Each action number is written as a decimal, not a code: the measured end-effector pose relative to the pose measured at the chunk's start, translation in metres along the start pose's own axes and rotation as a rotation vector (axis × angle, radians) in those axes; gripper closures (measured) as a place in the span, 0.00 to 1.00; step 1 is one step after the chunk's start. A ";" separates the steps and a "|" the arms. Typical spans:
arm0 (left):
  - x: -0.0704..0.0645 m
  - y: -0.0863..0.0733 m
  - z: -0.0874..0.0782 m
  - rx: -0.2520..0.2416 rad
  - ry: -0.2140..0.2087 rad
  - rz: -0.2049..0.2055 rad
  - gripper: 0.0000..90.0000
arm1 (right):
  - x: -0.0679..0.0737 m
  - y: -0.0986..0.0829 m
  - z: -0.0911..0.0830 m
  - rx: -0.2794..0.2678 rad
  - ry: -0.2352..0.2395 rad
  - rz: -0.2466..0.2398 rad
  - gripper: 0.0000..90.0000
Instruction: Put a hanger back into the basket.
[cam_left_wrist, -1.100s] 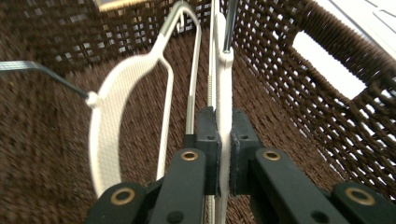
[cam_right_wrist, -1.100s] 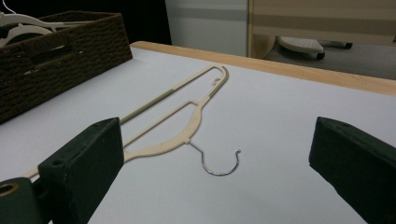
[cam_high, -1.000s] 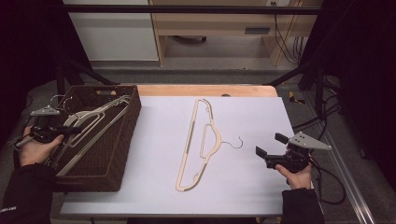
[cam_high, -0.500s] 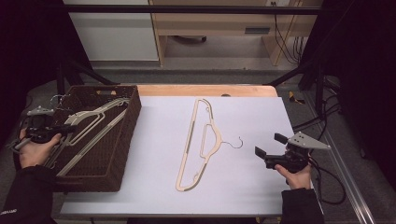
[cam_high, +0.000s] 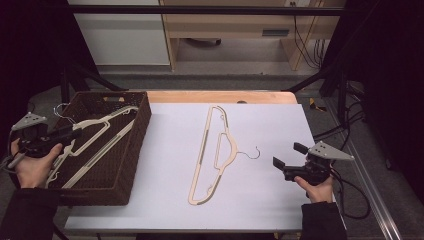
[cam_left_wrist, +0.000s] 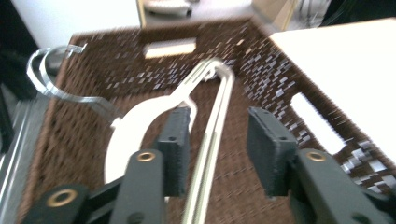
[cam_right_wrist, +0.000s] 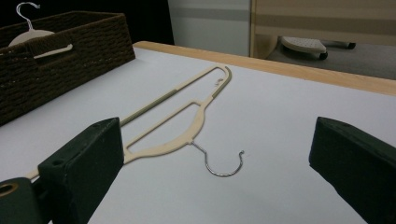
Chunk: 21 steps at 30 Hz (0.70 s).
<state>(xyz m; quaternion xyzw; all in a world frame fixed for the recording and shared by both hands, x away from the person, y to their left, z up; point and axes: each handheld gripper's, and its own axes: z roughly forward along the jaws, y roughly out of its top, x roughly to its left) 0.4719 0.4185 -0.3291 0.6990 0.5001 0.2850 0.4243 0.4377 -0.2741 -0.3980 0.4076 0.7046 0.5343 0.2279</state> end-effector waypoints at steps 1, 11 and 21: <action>-0.005 0.002 -0.002 -0.028 -0.017 -0.004 0.61 | 0.000 0.000 0.000 0.000 0.000 0.000 0.04; -0.056 0.013 -0.011 -0.174 -0.122 0.026 0.39 | 0.001 0.000 0.001 0.002 0.005 -0.006 0.04; -0.124 0.011 0.001 -0.242 -0.221 0.066 0.12 | 0.005 0.000 0.006 0.007 0.006 -0.021 0.06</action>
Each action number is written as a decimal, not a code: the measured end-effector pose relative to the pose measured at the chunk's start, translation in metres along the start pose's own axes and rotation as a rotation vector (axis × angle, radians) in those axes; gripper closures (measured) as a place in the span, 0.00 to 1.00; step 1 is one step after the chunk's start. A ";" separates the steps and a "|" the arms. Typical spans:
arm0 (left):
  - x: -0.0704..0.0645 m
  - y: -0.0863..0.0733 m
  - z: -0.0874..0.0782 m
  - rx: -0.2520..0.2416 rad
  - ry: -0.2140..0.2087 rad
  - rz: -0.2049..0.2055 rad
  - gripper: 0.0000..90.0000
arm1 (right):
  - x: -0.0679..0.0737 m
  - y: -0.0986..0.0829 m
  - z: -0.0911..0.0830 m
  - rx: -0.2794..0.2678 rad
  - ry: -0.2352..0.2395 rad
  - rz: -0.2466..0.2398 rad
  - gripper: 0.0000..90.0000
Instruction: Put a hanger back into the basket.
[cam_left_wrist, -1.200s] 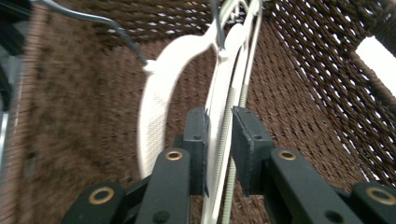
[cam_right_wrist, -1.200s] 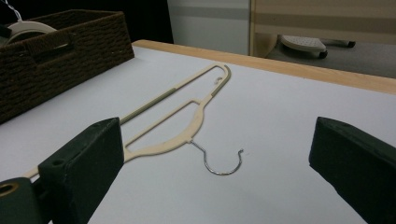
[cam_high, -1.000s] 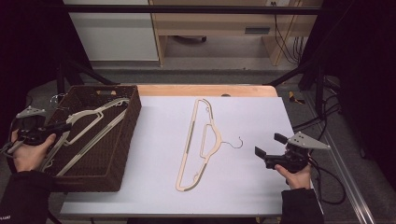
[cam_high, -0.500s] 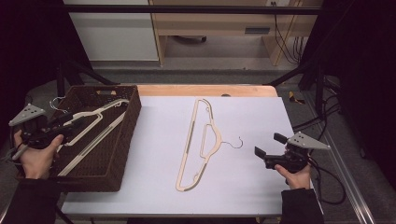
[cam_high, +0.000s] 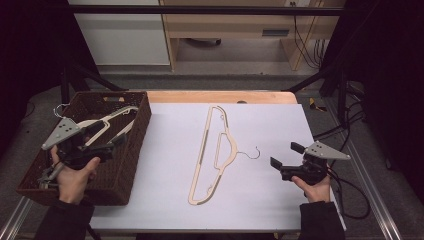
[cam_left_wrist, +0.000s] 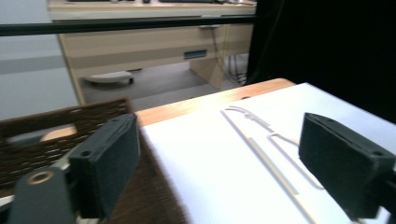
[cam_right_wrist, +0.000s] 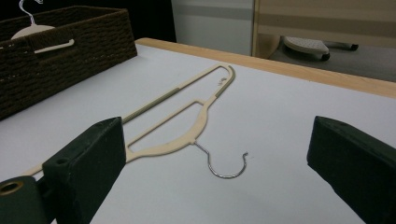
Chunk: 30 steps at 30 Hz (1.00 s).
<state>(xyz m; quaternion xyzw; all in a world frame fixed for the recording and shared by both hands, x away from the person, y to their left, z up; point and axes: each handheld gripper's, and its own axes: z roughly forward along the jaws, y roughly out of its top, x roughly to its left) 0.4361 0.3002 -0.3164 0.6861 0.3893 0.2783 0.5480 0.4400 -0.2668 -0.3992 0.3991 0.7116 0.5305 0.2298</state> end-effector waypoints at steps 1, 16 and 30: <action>0.000 0.000 0.000 0.000 0.000 0.000 0.11 | 0.001 0.000 0.001 0.001 0.003 -0.002 0.06; -0.063 -0.038 0.044 0.059 -0.183 0.015 0.10 | 0.008 -0.001 0.029 0.065 0.008 -0.066 0.16; -0.081 -0.081 0.076 0.170 -0.232 0.034 0.11 | 0.009 -0.014 0.089 0.232 0.030 -0.086 0.44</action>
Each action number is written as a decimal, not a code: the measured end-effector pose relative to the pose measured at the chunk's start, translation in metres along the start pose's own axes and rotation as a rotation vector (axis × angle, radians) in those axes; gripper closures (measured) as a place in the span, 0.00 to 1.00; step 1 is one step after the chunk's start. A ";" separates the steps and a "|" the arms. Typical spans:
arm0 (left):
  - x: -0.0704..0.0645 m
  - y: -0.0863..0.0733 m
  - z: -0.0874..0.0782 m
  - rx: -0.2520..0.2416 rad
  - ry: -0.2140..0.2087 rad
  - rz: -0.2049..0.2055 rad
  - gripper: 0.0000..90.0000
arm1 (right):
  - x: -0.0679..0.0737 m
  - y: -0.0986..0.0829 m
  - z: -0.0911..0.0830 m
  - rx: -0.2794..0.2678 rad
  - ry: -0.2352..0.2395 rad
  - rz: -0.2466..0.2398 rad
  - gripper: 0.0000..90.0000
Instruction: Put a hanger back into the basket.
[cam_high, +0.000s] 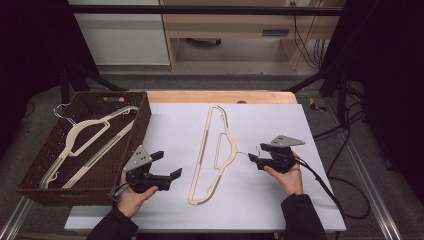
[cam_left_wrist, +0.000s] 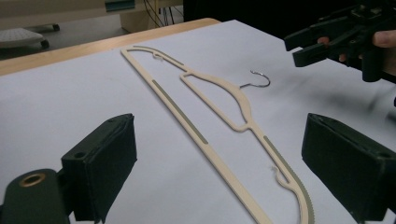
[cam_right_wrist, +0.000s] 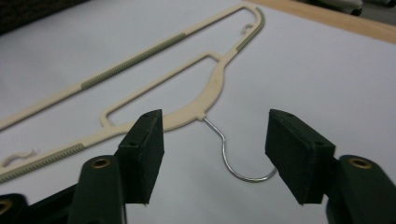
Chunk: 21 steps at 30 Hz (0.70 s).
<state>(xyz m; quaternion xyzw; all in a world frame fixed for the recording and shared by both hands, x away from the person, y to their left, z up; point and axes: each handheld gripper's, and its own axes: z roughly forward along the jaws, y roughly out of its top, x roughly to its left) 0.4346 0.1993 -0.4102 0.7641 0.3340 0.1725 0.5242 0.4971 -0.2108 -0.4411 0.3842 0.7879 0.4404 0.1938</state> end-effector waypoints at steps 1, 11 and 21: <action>0.000 -0.003 0.002 0.014 -0.004 0.003 0.11 | 0.001 0.000 0.005 0.022 0.002 0.004 0.47; 0.004 -0.008 0.006 0.032 0.000 0.005 0.11 | -0.010 -0.008 0.053 0.159 -0.012 -0.002 0.72; 0.002 -0.010 0.009 0.044 -0.002 0.010 0.11 | -0.010 -0.010 0.056 0.203 -0.011 -0.024 0.93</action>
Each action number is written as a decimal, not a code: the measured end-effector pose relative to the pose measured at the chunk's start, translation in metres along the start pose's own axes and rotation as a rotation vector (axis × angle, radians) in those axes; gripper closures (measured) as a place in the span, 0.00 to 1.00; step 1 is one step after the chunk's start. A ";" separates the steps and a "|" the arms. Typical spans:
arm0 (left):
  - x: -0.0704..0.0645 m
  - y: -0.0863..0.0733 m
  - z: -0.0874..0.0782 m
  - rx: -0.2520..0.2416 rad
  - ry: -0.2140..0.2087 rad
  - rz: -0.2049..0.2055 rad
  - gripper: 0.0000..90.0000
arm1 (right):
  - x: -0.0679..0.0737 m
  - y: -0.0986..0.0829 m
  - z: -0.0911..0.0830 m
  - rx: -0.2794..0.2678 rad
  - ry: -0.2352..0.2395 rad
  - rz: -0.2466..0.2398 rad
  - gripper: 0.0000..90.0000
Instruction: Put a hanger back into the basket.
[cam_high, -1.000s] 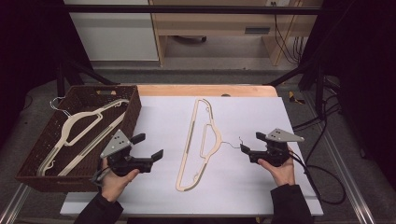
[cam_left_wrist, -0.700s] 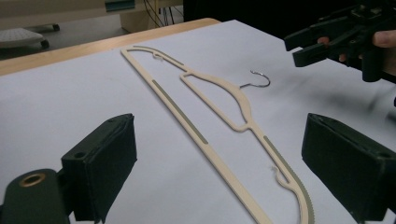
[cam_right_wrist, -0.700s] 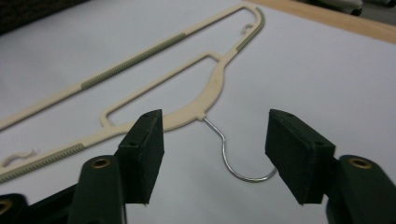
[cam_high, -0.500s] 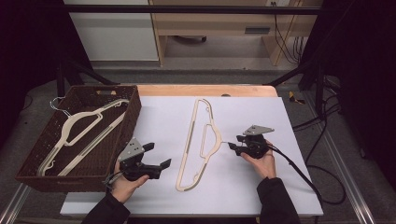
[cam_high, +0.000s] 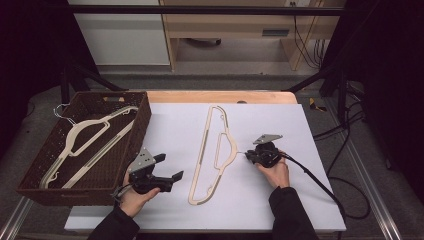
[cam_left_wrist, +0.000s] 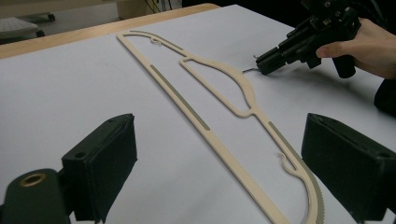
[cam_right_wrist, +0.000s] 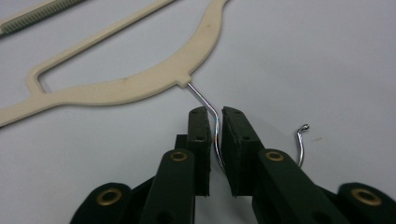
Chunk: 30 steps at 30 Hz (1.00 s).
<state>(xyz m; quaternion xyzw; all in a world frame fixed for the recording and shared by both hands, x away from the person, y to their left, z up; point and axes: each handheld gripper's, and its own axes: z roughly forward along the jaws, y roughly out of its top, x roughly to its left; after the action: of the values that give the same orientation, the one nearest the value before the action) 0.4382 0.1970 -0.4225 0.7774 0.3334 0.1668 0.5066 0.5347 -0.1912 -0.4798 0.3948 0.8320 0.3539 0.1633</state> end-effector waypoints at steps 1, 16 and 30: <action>0.000 0.000 0.000 0.001 0.001 0.000 0.11 | 0.000 0.000 0.000 0.000 0.004 0.001 0.95; -0.001 -0.002 0.002 0.013 0.004 0.002 0.12 | 0.013 -0.004 -0.009 0.030 0.048 0.069 0.99; -0.008 -0.002 0.006 0.022 -0.009 0.016 0.12 | 0.027 -0.024 -0.022 -0.012 0.061 0.036 0.93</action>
<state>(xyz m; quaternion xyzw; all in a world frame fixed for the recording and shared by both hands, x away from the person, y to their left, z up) 0.4354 0.1876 -0.4265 0.7862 0.3268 0.1636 0.4983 0.4921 -0.1913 -0.4813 0.3978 0.8273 0.3735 0.1336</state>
